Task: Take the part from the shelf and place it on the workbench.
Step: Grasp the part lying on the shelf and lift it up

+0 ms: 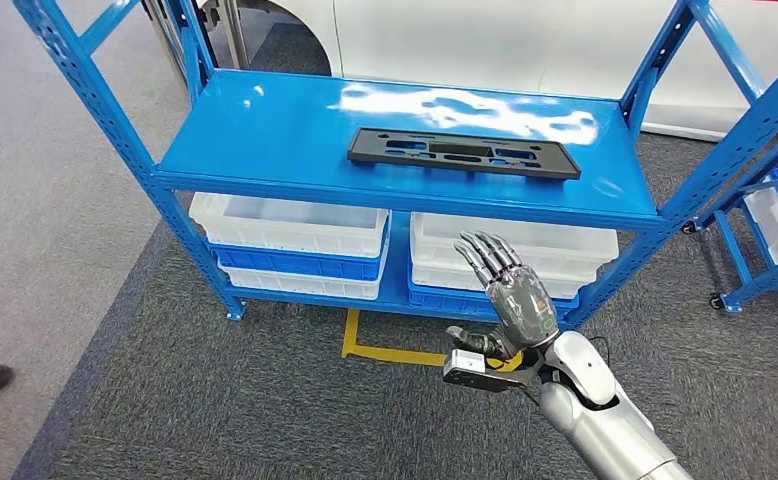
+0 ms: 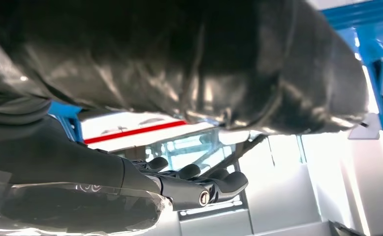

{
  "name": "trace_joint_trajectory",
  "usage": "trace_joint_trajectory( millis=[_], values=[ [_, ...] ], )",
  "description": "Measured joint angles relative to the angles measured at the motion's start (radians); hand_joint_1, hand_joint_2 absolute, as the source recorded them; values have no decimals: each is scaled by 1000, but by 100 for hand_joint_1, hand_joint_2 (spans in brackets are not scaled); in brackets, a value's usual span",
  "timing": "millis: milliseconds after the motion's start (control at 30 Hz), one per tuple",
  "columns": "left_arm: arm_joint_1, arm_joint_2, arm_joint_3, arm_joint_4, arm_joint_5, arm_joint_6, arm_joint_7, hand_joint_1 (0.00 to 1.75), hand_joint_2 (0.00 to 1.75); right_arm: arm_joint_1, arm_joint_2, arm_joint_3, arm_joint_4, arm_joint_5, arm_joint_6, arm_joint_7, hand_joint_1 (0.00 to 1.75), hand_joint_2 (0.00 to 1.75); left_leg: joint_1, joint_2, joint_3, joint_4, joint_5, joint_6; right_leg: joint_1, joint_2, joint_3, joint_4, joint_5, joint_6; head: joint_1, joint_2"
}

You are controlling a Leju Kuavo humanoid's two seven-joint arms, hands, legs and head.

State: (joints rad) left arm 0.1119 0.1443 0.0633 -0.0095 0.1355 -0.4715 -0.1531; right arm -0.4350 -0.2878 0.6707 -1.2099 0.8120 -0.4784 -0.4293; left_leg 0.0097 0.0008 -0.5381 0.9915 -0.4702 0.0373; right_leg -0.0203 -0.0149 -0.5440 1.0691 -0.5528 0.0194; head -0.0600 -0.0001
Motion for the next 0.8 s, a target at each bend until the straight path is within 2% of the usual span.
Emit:
trace_joint_trajectory(
  millis=[67, 100, 133, 167, 200, 233, 267, 300, 333, 433, 500, 533, 600, 633, 667, 700, 733, 767, 800],
  values=[
    [0, 0, 0, 0, 0, -1, 0, 0, 0, 4, -5, 0, 2, -1, -2, 0, 0, 0, -1, -2, 1, -2, 0, 5, -1, 8, -70, 130, -58, 1, 0, 0],
    [0, 0, 0, 0, 0, -1, 0, 0, 0, 8, -7, 0, 3, -1, -2, 0, 0, 0, -1, -4, 1, -2, -2, 6, -2, 10, -106, 191, -74, 2, 0, 0],
    [0, -1, 1, 0, 0, 0, 0, 0, 0, 11, -8, 0, 4, -1, -2, 0, 0, 0, -1, -7, 3, -1, -4, 6, -2, 10, -131, 223, -71, 3, 0, 0],
    [1, -1, 1, 0, 0, 0, 0, 0, 0, 13, -9, 0, 5, -1, -2, 0, 0, 0, 0, -11, 7, 0, -7, 3, -3, 10, -137, 218, -46, 3, 0, 0],
    [0, -2, 2, 0, 1, 2, 0, 0, 0, 13, -9, 0, 5, -1, -2, 0, 0, 0, 0, -14, 12, 1, -12, 0, -4, 11, -125, 173, -4, 2, 0, 0],
    [0, -3, 2, 0, 1, 3, 0, 0, 0, 13, -10, 0, 6, -1, -2, 0, 0, 0, 1, -17, 17, 4, -18, -5, -5, 12, -101, 108, 40, -1, 0, 0],
    [0, -4, 3, 0, 1, 4, 0, 0, 0, 12, -10, 0, 6, -1, -1, 0, 0, 0, -1, -20, 21, 8, -25, -11, -3, 13, -76, 49, 71, -3, 0, 0],
    [-1, -5, 3, 0, 1, 5, 0, 0, 0, 11, -10, 0, 6, -1, -1, 0, 0, 0, -2, -23, 22, 12, -31, -18, -2, 15, -57, 4, 85, -7, 0, 0],
    [-1, -6, 4, 0, 1, 6, 1, 0, 0, 11, -11, 0, 6, -2, -1, 0, 0, 0, -3, -24, 21, 15, -35, -24, 1, 16, -49, -17, 84, -10, 0, 0],
    [-1, -7, 4, 0, 1, 8, 1, 0, 0, 10, -11, 0, 6, -3, -1, 0, 0, 0, 1, -24, 20, 18, -42, -42, 3, 17, -43, -27, 72, -24, 0, 0],
    [-2, -8, 4, 0, 1, 8, 1, 0, 0, 7, -11, 0, 5, -3, -1, 0, 0, 0, 3, -18, -1, 68, -70, -52, -1, 13, -31, -35, 68, -37, 0, 0],
    [-2, -8, 4, 0, 1, 9, 1, 0, 0, 6, -11, 0, 5, -3, 0, 0, 0, 0, 4, -14, -30, 124, -94, -57, -1, 11, -24, -37, 65, -43, 0, 0],
    [-1, -9, 4, 0, 1, 11, 1, 0, 0, 5, -11, 0, 6, -3, 1, 0, 0, 0, 5, -11, -108, 256, -135, -63, 1, 7, -16, -37, 57, -49, 0, 0],
    [-1, -9, 4, 0, 1, 11, 1, 0, 0, 6, -11, 0, 6, -2, 2, 0, 0, 0, 5, -10, -138, 296, -135, -64, 1, 6, -11, -37, 53, -50, 0, 0],
    [-1, -10, 4, 0, 1, 12, 2, 0, 0, 5, -11, 1, 6, -2, 2, 0, 0, 0, 6, -9, -151, 299, -114, -64, 2, 6, -5, -37, 48, -50, 0, 0],
    [-1, -10, 4, 0, 1, 12, 2, 0, 0, 5, -11, 1, 6, -2, 3, 0, 0, 0, 6, -8, -145, 262, -75, -63, 2, 6, 4, -37, 41, -48, -1, 0],
    [-1, -10, 5, 0, 1, 12, 2, 0, 0, 5, -11, 1, 6, -2, 4, 0, 0, 0, 5, -7, -125, 197, -26, -60, 1, 6, 14, -37, 34, -46, 0, 0],
    [-1, -10, 5, 0, 1, 13, 2, 0, 0, 3, -10, 1, 6, -2, 5, 0, 0, 0, 3, -6, -102, 137, 9, -56, 3, 5, 22, -37, 27, -42, 0, 0],
    [-1, -10, 5, 0, 1, 13, 2, 0, 0, 2, -10, 1, 6, -2, 6, 0, 0, 0, 1, -6, -80, 86, 30, -51, 5, 6, 27, -36, 21, -38, 0, 0]
  ],
)
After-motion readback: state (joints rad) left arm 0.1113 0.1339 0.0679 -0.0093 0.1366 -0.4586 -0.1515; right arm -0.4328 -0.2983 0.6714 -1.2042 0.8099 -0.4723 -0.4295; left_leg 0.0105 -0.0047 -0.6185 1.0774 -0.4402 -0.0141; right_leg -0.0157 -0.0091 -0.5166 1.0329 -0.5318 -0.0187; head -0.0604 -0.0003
